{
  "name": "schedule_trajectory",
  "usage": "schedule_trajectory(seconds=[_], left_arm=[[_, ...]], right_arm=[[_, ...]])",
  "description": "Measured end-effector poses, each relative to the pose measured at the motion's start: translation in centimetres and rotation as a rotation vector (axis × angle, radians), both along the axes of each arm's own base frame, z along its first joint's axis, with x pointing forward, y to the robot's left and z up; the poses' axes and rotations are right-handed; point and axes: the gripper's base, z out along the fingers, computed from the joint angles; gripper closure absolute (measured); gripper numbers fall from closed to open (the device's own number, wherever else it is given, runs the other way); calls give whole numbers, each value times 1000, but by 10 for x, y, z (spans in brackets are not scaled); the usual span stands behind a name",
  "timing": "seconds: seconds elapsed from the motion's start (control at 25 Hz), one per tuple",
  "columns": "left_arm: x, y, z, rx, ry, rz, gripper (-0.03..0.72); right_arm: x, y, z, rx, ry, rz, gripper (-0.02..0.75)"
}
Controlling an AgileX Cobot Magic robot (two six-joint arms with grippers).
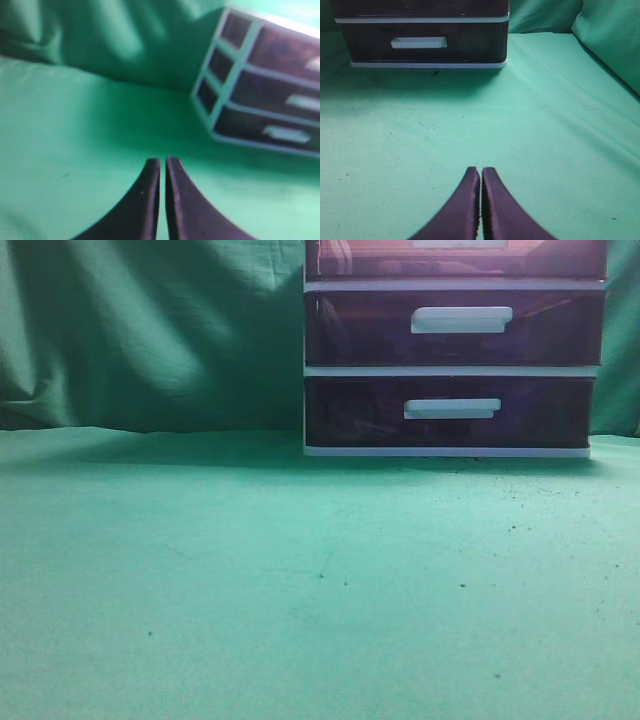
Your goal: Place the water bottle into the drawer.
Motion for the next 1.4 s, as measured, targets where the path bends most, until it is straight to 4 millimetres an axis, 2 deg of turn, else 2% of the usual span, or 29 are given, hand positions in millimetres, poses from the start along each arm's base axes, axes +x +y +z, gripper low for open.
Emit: schedule_trajectory(seconds=[0.2,0.48,0.68,0.92,1.04,1.4], left_arm=[[-11,8,-25,162,135,49,688],[-27,9,-59,309,33,17,688],[-31,13,-58,334,-22,72,688],[-36,22,-68,352,96,197,688],[-37,23,-74,346,170,200,688],[-38,22,-75,314,179,194,688]], right_arm=[[0,0,0,0,0,0,738],[0,0,0,0,0,0,738],[0,0,0,0,0,0,738],[0,0,0,0,0,0,738],[0,0,0,0,2,0,738],[0,0,0,0,2,0,738]])
